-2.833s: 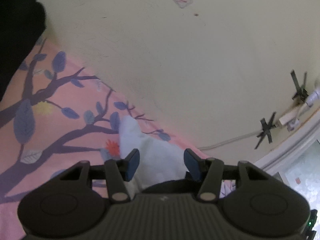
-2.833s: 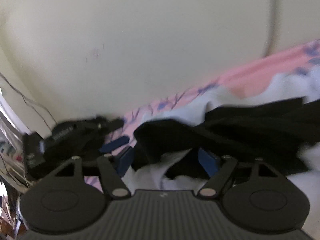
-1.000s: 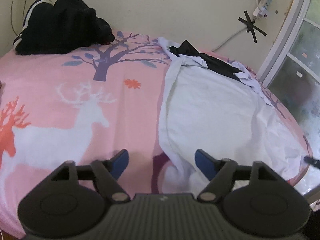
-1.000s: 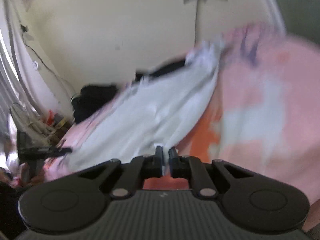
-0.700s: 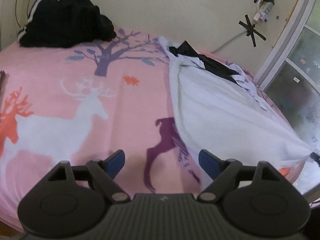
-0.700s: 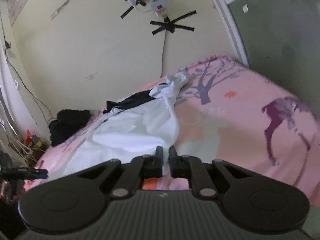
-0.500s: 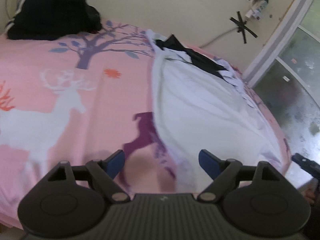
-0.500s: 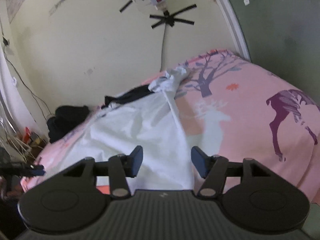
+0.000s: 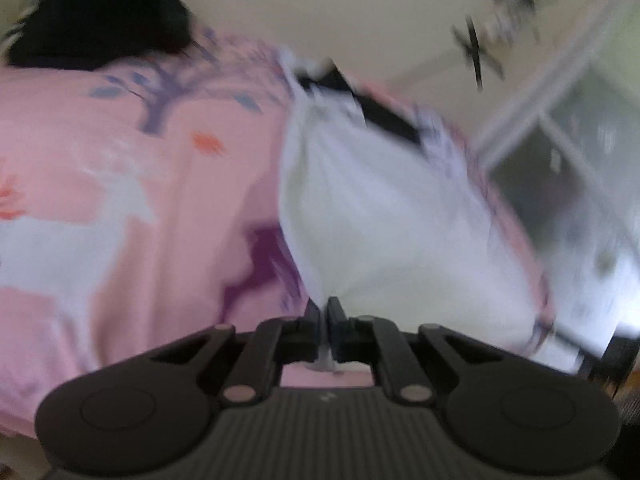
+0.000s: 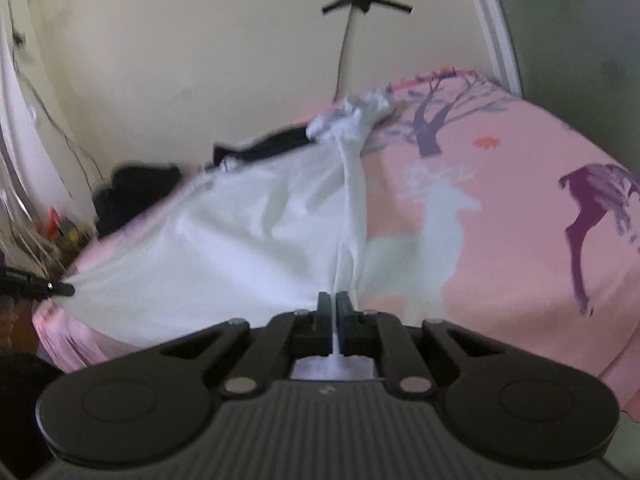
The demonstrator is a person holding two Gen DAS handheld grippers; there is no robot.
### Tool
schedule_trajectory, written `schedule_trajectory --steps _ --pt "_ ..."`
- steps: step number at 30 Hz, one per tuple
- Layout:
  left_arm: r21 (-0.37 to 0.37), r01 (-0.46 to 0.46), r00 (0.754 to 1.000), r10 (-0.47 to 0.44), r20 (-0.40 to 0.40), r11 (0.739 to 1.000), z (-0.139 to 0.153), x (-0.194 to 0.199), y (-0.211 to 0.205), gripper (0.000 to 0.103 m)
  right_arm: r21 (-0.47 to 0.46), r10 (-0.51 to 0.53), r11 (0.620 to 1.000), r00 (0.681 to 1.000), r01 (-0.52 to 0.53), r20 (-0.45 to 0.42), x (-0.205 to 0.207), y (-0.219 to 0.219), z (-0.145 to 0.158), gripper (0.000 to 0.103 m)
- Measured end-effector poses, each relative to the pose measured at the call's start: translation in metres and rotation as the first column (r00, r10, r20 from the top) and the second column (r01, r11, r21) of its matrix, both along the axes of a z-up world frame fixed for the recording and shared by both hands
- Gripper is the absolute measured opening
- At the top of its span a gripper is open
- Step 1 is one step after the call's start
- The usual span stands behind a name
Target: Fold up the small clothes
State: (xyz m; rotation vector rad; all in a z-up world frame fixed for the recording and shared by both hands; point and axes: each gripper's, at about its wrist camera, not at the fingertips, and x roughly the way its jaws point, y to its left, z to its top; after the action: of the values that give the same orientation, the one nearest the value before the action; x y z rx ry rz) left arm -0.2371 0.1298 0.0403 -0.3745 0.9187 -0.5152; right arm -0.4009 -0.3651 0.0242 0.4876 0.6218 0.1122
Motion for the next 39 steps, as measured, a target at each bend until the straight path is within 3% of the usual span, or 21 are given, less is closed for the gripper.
schedule_trajectory --steps 3,8,12,14,15,16,17,18,22,25,27,29,30,31,32,39 --pt "-0.079 -0.033 0.999 0.035 0.019 0.996 0.010 0.008 0.014 0.005 0.061 -0.012 0.998 0.998 0.008 0.068 0.007 -0.010 0.011 0.000" --pt "-0.117 -0.043 0.996 0.052 0.074 0.992 0.031 0.044 -0.003 0.005 0.079 -0.002 0.997 0.988 -0.010 0.152 0.062 -0.023 0.032 0.000" --pt "-0.088 -0.092 0.987 0.102 0.126 0.992 0.058 0.121 -0.034 0.005 0.051 -0.001 0.999 0.982 -0.008 0.188 0.144 -0.033 0.048 0.000" --pt "-0.078 -0.148 0.978 0.158 0.135 0.986 0.063 0.164 -0.052 0.012 0.068 -0.044 0.997 0.983 0.032 0.180 0.192 -0.037 0.048 0.002" --pt "-0.050 -0.194 0.971 0.199 0.134 0.980 0.061 0.190 -0.064 0.020 0.058 -0.078 0.996 0.982 0.069 0.173 0.216 -0.040 0.045 0.017" --pt "-0.016 -0.220 0.968 0.220 0.120 0.975 0.057 0.207 -0.071 0.045 0.019 -0.106 0.994 0.982 0.105 0.159 0.234 -0.038 0.042 0.045" --pt "0.023 -0.249 0.965 0.245 0.096 0.968 0.049 0.219 -0.079 0.055 -0.048 -0.159 0.985 0.979 0.166 0.127 0.245 -0.035 0.041 0.059" --pt "0.053 -0.269 0.962 0.266 0.069 0.962 0.040 0.225 -0.083 0.054 -0.082 -0.171 0.980 0.977 0.182 0.124 0.247 -0.032 0.040 0.066" --pt "0.093 -0.205 0.979 0.202 0.034 0.974 0.001 0.206 -0.084 0.065 -0.128 -0.064 0.988 0.985 0.085 0.162 0.208 -0.017 0.033 0.066" --pt "0.094 -0.176 0.984 0.178 -0.013 0.980 -0.022 0.194 -0.079 0.067 -0.138 -0.043 0.989 0.994 0.056 0.095 0.187 -0.012 0.011 0.066" --pt "0.094 -0.144 0.988 0.149 -0.050 0.985 -0.032 0.190 -0.082 0.067 -0.144 -0.050 0.988 0.998 0.055 0.040 0.183 -0.011 -0.005 0.062" --pt "0.126 -0.127 0.991 0.130 -0.017 0.984 -0.031 0.186 -0.090 0.058 -0.119 -0.034 0.992 0.999 0.034 0.002 0.183 -0.009 -0.016 0.041" --pt "0.153 -0.109 0.994 0.111 -0.007 0.982 -0.031 0.183 -0.095 0.047 -0.100 -0.026 0.995 1.000 0.024 -0.017 0.185 -0.008 -0.019 0.006" --pt "0.168 -0.091 0.996 0.094 -0.009 0.982 -0.030 0.180 -0.096 0.013 -0.087 -0.023 0.996 0.999 0.021 -0.025 0.184 -0.007 -0.021 0.000" --pt "0.182 -0.079 0.996 0.083 -0.015 0.980 -0.031 0.177 -0.096 0.008 -0.091 -0.026 0.996 1.000 0.024 -0.017 0.179 -0.005 -0.019 0.000" --pt "0.215 -0.036 0.998 0.045 -0.039 0.976 -0.029 0.157 -0.082 0.009 -0.193 -0.009 0.981 0.998 -0.002 -0.057 0.149 0.002 -0.012 0.000"
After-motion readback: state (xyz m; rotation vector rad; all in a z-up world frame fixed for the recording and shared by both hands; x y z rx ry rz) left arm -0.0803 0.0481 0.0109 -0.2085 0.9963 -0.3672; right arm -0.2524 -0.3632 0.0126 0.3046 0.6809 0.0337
